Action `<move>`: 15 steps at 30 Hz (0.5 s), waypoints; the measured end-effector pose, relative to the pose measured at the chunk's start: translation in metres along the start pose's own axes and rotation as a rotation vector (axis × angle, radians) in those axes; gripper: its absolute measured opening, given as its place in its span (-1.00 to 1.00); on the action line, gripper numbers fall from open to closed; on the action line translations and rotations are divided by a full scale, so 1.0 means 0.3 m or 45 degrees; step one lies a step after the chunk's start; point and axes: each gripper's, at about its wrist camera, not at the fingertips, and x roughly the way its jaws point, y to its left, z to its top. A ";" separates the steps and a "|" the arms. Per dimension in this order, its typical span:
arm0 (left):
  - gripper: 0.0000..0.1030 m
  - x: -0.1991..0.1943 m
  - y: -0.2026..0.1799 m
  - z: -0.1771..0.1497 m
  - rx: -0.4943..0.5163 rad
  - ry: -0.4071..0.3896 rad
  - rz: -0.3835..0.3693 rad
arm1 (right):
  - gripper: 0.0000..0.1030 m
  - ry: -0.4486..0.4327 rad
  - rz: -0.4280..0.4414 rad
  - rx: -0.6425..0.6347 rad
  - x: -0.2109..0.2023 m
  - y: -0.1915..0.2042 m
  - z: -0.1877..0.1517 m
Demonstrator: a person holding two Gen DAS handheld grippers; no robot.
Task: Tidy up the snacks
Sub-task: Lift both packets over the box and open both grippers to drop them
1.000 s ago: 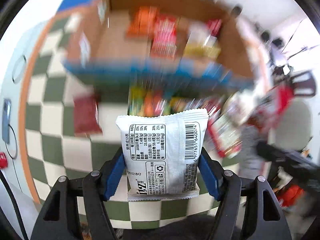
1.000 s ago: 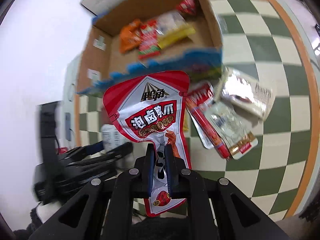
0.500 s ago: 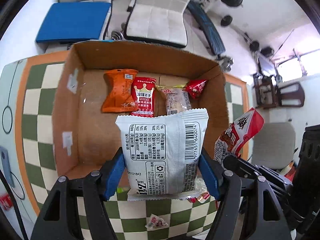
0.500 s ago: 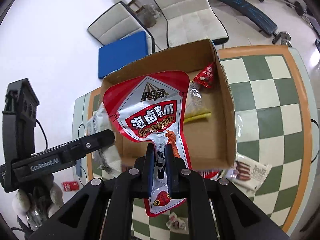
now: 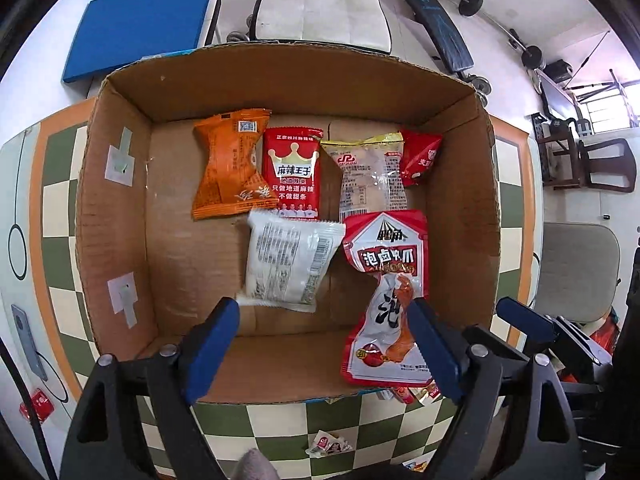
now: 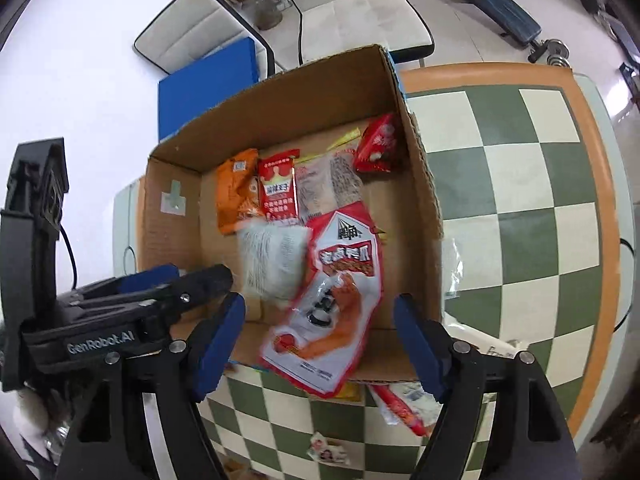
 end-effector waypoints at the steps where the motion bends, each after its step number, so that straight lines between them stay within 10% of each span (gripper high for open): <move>1: 0.66 -0.007 0.000 -0.005 0.001 -0.007 0.002 | 0.54 0.009 -0.011 -0.006 0.000 0.002 -0.003; 9: 0.67 -0.075 0.007 -0.049 0.018 -0.072 0.012 | 0.54 0.021 -0.063 -0.044 -0.006 0.017 -0.033; 15: 0.67 -0.230 0.018 -0.166 0.053 -0.374 0.078 | 0.55 -0.055 -0.078 -0.104 -0.070 0.046 -0.086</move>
